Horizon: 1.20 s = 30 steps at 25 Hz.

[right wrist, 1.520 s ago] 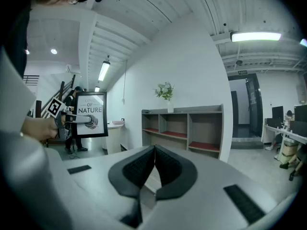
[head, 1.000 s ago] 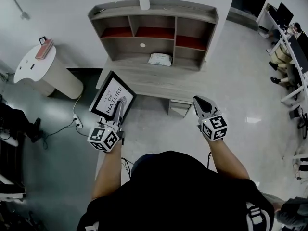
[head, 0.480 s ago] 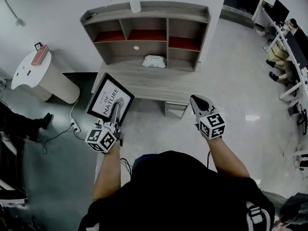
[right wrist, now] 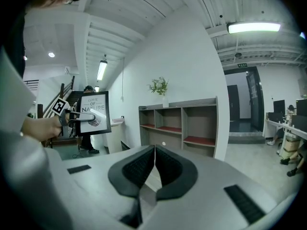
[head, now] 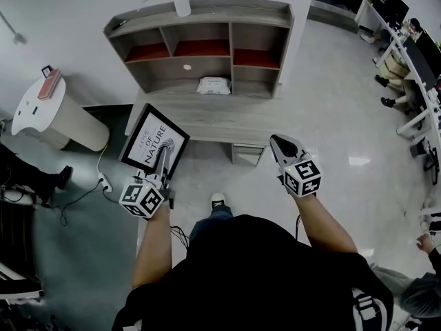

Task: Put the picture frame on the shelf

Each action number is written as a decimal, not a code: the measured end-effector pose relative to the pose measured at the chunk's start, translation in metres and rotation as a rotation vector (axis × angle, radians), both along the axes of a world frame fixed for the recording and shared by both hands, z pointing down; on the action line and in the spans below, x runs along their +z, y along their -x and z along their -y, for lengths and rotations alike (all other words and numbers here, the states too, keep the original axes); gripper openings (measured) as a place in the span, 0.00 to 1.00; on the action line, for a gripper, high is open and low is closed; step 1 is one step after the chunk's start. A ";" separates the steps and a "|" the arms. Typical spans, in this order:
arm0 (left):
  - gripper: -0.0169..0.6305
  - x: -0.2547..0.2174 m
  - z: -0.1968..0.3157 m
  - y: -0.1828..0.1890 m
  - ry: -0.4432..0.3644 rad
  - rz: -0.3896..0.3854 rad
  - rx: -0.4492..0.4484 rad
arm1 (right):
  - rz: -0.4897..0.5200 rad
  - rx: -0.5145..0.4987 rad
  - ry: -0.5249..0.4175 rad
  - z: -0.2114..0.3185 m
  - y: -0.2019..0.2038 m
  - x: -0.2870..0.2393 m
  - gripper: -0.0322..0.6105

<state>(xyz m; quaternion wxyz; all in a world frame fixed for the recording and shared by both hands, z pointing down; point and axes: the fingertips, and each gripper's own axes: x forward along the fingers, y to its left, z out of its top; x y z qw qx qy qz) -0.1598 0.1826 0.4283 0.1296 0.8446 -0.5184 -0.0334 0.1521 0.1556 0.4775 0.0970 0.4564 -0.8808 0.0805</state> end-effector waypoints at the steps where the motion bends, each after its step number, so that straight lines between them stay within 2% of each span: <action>1: 0.07 0.001 0.002 -0.001 0.001 0.000 0.003 | 0.000 0.001 0.002 0.001 0.000 0.000 0.08; 13: 0.07 0.007 0.032 -0.008 0.013 -0.017 0.026 | -0.001 0.033 0.003 0.023 -0.011 0.000 0.08; 30: 0.07 0.017 0.061 0.005 0.027 -0.015 0.042 | 0.011 0.064 0.020 0.047 -0.002 0.007 0.07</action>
